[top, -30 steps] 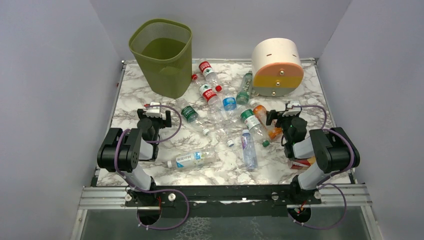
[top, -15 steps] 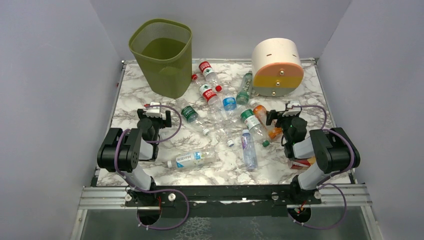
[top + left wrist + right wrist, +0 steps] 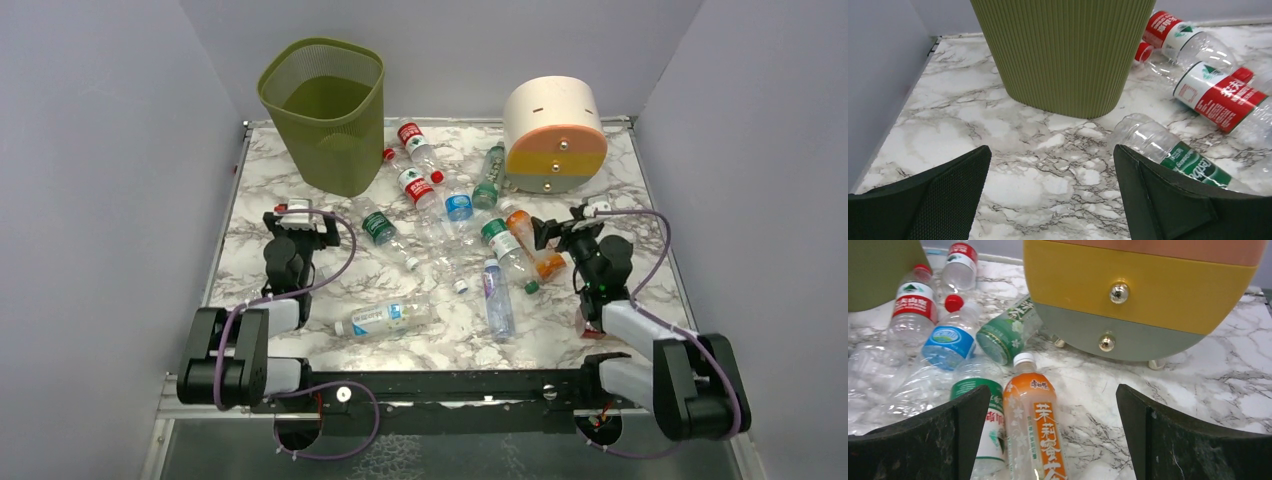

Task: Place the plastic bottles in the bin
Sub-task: Pick up the plastic bottle at the center of the board, then place the plastic bottle in the trash bin.

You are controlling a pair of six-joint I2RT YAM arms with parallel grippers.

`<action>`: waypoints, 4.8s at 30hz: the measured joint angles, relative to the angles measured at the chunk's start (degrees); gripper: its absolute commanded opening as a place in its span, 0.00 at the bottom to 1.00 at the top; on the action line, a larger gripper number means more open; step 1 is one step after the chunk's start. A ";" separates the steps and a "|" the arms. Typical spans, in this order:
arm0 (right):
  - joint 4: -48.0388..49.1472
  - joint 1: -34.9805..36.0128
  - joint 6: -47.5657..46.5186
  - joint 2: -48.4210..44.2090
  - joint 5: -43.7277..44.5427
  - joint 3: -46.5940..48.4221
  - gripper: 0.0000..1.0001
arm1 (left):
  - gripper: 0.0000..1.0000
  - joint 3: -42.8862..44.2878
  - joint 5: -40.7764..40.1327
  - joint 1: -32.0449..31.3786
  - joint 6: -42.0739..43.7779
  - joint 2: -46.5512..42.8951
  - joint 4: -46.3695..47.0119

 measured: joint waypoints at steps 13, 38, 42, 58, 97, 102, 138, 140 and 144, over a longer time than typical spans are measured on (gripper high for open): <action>-34.62 0.00 11.04 -16.94 -6.36 21.66 0.99 | 0.99 6.73 5.77 -0.59 -14.12 -24.63 -23.65; -68.74 0.20 23.89 -2.10 -32.15 46.62 0.99 | 0.99 32.33 17.44 -0.70 -38.82 -28.94 -66.58; -70.16 0.20 24.09 -1.84 -32.02 44.76 0.99 | 0.99 32.33 18.05 -1.42 -41.72 -21.94 -70.16; -69.79 0.20 27.08 -0.07 -32.13 39.45 1.00 | 0.99 31.36 -4.96 -26.43 -59.43 -6.23 -74.12; -65.92 0.20 28.83 -1.11 -34.88 32.30 1.00 | 0.61 37.73 -24.65 -29.86 -70.97 16.57 -76.41; -65.53 0.20 29.20 -1.11 -35.23 32.30 1.00 | 0.61 36.15 -24.70 -31.65 -69.48 11.32 -77.96; -65.88 0.20 29.86 -6.01 -35.69 30.86 1.00 | 0.64 84.08 -20.98 -36.24 -42.99 1.53 -93.22; -66.03 0.20 29.92 -6.69 -35.71 30.60 1.00 | 0.64 89.37 -21.84 -35.12 -40.72 4.42 -93.13; -66.34 0.20 30.29 -7.87 -35.76 30.34 1.00 | 0.64 97.61 -22.18 -30.95 -37.48 9.42 -92.65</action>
